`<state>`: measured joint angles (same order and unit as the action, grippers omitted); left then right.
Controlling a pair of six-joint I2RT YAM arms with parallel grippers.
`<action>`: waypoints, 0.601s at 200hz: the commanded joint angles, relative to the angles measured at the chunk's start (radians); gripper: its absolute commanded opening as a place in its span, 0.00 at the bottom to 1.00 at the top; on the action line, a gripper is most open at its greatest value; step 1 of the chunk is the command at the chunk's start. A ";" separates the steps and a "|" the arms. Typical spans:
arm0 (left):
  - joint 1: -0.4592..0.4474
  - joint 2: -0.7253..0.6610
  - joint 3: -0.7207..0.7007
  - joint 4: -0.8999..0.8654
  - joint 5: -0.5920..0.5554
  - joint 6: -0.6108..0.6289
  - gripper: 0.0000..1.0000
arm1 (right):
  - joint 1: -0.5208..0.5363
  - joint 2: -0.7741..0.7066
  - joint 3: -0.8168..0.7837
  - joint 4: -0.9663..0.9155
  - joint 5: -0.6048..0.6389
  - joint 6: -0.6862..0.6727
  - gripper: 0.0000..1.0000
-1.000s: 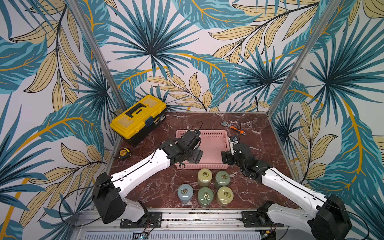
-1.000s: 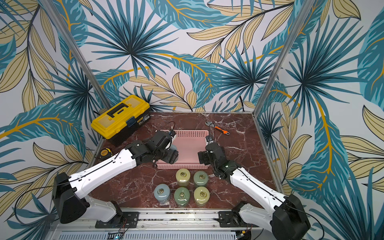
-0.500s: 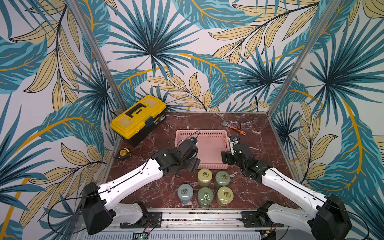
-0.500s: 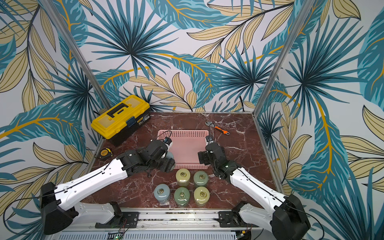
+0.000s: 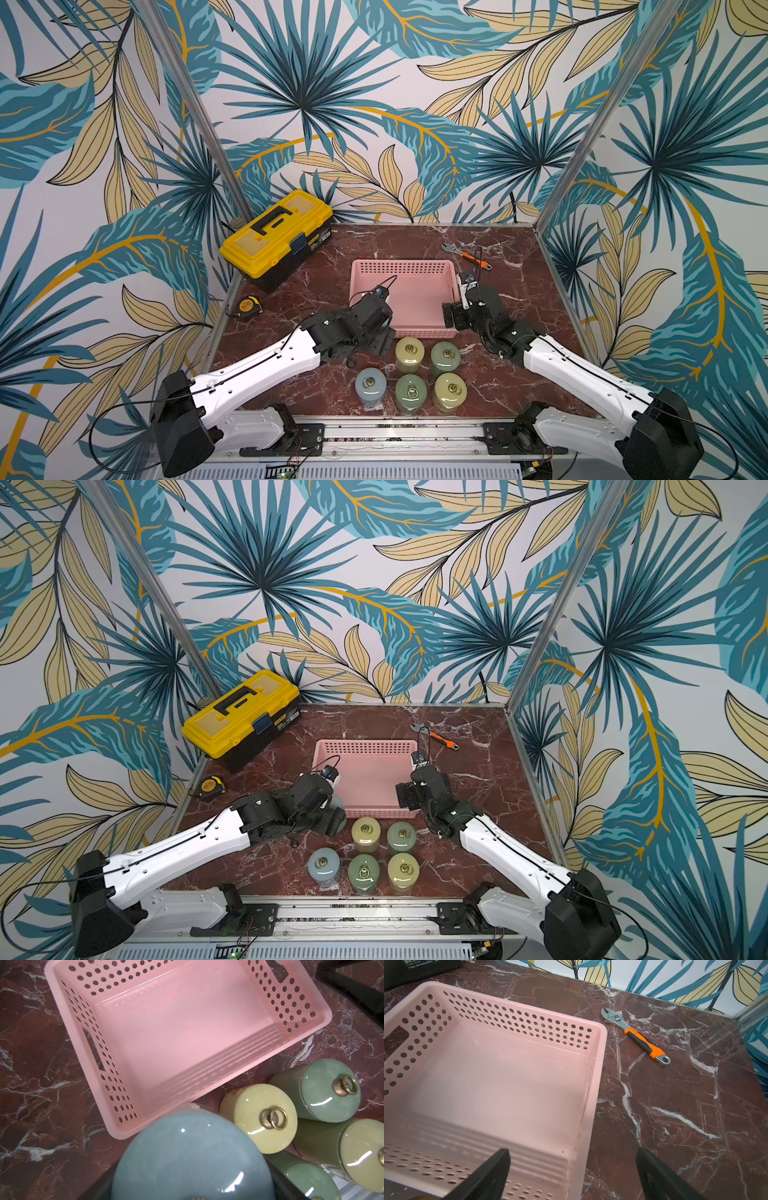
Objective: Take the tea canister out of the basket
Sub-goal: Place the tea canister at the center of the board.
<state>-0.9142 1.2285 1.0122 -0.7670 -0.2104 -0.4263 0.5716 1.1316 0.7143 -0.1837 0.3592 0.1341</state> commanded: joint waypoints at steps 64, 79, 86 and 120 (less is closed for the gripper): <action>-0.009 -0.008 -0.102 0.158 -0.015 -0.058 0.43 | -0.003 -0.001 -0.024 0.018 0.009 0.005 0.99; -0.011 0.000 -0.116 0.170 -0.014 -0.064 0.43 | -0.003 -0.001 -0.024 0.018 0.010 0.005 0.99; -0.010 0.004 -0.123 0.176 -0.014 -0.066 0.43 | -0.003 0.000 -0.025 0.018 0.011 0.004 0.99; -0.012 0.017 -0.154 0.205 -0.011 -0.081 0.43 | -0.003 0.004 -0.023 0.018 0.009 0.004 0.99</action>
<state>-0.9207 1.2465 0.8906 -0.6521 -0.2089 -0.4870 0.5716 1.1316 0.7139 -0.1837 0.3592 0.1341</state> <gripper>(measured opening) 0.854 0.993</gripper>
